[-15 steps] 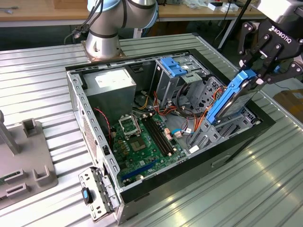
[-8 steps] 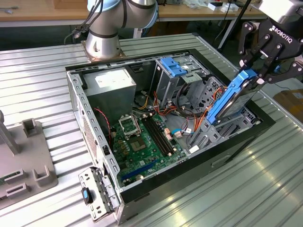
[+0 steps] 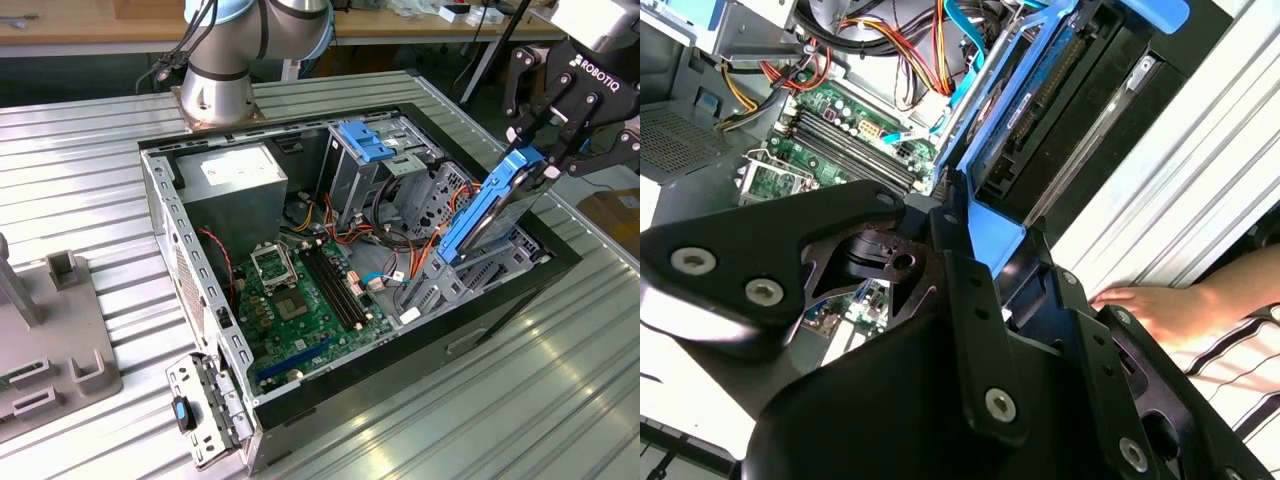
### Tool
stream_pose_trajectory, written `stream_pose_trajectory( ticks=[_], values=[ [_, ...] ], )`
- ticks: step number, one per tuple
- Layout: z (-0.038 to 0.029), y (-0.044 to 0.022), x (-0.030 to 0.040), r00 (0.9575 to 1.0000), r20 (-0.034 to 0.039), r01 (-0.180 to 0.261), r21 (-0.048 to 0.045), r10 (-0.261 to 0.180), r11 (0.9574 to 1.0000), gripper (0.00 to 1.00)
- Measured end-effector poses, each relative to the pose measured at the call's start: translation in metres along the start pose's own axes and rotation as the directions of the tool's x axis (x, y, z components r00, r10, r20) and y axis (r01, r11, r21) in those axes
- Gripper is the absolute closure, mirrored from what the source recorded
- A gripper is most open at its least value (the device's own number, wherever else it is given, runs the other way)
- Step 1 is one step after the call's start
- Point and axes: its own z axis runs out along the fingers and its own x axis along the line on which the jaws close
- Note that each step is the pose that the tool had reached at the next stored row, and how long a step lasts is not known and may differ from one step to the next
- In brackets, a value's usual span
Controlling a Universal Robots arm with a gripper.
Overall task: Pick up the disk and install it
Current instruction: 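Pick up the disk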
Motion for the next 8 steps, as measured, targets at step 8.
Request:
stream_pose_trajectory(
  ticks=[8],
  values=[
    [0.0035, 0.0011, 0.0006, 1.0, 0.0008, 0.0, 0.0004, 0.0, 1.0, 0.64]
  ],
)
